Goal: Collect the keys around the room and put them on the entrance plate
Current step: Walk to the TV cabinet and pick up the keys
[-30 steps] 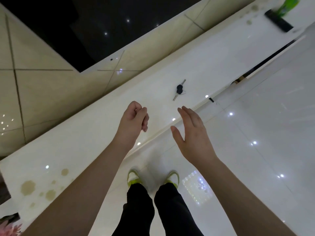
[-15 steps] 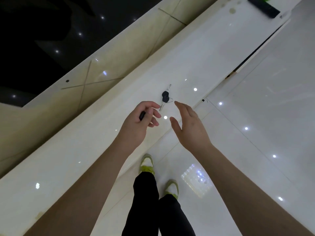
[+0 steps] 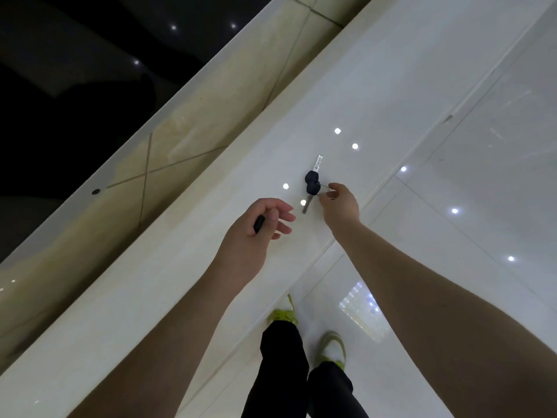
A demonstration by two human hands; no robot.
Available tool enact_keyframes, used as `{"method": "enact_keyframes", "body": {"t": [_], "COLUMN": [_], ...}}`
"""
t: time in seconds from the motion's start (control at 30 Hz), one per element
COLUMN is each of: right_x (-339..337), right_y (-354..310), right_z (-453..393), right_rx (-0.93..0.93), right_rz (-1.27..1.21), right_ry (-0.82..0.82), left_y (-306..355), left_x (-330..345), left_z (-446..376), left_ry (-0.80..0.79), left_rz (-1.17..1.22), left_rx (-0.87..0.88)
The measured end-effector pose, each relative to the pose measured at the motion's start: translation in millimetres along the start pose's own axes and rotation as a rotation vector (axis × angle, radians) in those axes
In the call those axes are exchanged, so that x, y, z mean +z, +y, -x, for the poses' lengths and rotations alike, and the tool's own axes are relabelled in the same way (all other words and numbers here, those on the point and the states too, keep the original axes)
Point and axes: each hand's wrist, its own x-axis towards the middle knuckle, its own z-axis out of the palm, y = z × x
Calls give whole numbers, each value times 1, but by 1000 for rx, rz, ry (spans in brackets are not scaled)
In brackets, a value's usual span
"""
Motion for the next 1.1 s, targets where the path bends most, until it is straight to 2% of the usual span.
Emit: {"method": "enact_keyframes", "body": {"t": [0.17,0.33,0.57,0.67,0.77,0.93,1.1], "right_x": [18,11,-42,-70,-101,-162,-218], "right_y": [-3,3,-11,-25,-42,-81,-121], "right_z": [-15,1,46,74,109,180,245], "right_rx": [32,-54,-288,-431,-474,-550,-684], "right_rz": [20,72,211,359,371,263,256], "right_ry": [75,50,-81,-77,-53,-149,-181], "left_y": [1,-2,9,21,41,100,166], "left_x": [-7,-14,1,9,18,43,66], "left_z": [-2,-1,4,8,11,31,67], "left_ry": [-22,-23,-39,-64,-92,-241,-406], "left_rz": [-126,-154,-161,-193,-188,-137,108], "left_rx": [1,-3,1,1,16,21,-85]}}
